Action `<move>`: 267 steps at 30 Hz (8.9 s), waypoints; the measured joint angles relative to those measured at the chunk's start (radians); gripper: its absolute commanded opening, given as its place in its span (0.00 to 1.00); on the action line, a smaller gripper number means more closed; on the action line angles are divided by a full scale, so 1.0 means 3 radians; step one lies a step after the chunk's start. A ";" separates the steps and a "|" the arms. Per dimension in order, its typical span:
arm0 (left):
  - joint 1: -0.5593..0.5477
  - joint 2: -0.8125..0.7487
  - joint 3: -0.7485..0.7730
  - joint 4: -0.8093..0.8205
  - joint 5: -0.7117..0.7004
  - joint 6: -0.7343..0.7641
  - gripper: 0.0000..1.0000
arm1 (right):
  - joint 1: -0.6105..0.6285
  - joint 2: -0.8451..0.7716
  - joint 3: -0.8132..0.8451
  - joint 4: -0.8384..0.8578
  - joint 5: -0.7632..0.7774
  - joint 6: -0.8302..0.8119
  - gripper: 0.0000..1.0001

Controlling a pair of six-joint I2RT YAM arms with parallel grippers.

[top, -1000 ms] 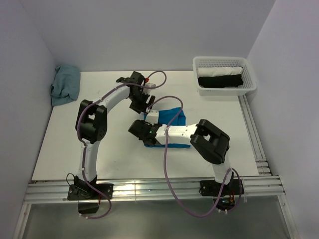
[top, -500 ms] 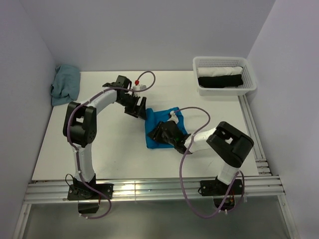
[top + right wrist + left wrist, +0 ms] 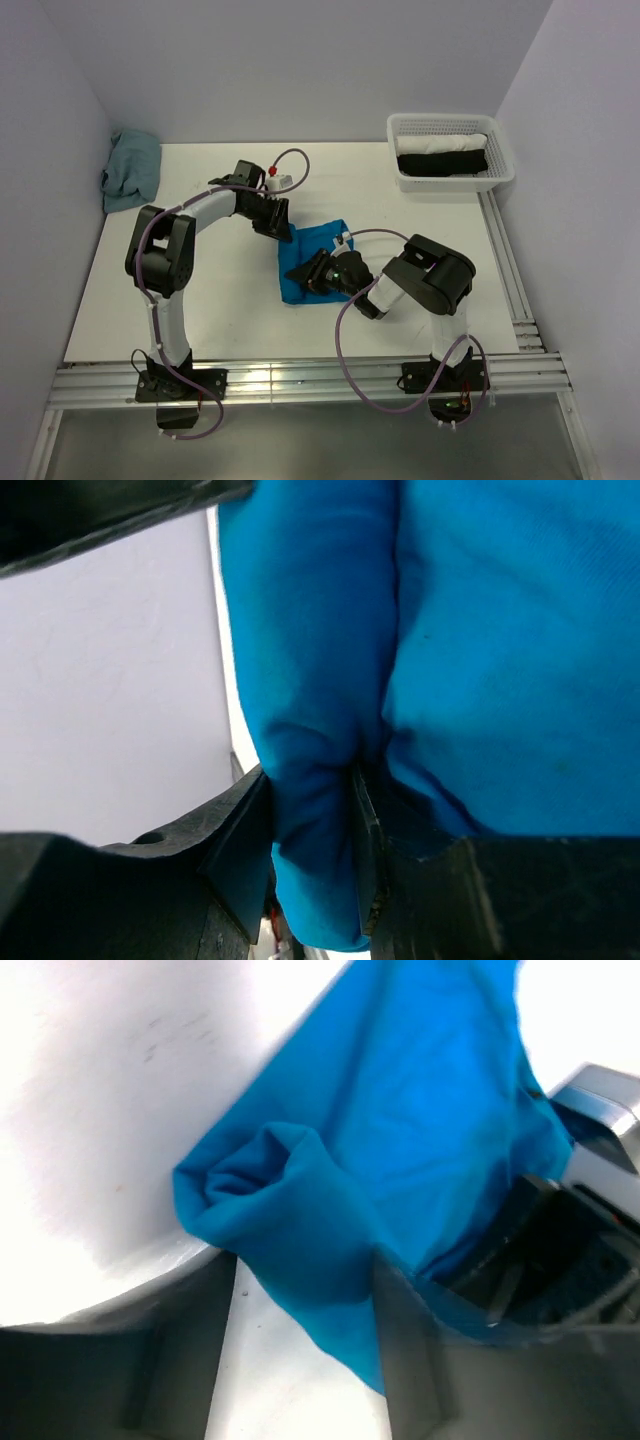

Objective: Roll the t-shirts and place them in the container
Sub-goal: Roll the tshirt

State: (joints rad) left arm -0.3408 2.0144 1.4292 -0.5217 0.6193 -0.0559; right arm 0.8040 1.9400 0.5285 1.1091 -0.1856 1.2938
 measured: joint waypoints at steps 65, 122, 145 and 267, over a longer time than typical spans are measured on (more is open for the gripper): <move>-0.0511 0.0534 0.1212 -0.1287 -0.1442 0.0099 0.61 | 0.0893 0.0256 0.2799 -0.4943 0.2533 -0.1423 0.34; -0.0463 0.0449 0.0982 -0.1213 -0.0992 0.0127 0.07 | 0.0549 -0.1104 0.0350 -0.2558 0.1222 -0.0610 0.47; -0.0510 0.0539 0.1144 -0.1342 -0.1204 0.0228 0.11 | 0.1129 -0.1666 0.1774 -0.4560 0.2276 -0.1169 0.56; -0.0181 0.0654 0.1186 -0.1320 -0.0935 -0.0229 0.00 | 0.0347 -0.0533 0.0875 -0.2508 0.0996 -0.0567 0.49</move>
State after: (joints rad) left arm -0.3950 2.2105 1.7851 -0.9176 0.3389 -0.1246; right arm 0.9081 1.7802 0.7910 0.3569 0.1131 1.1236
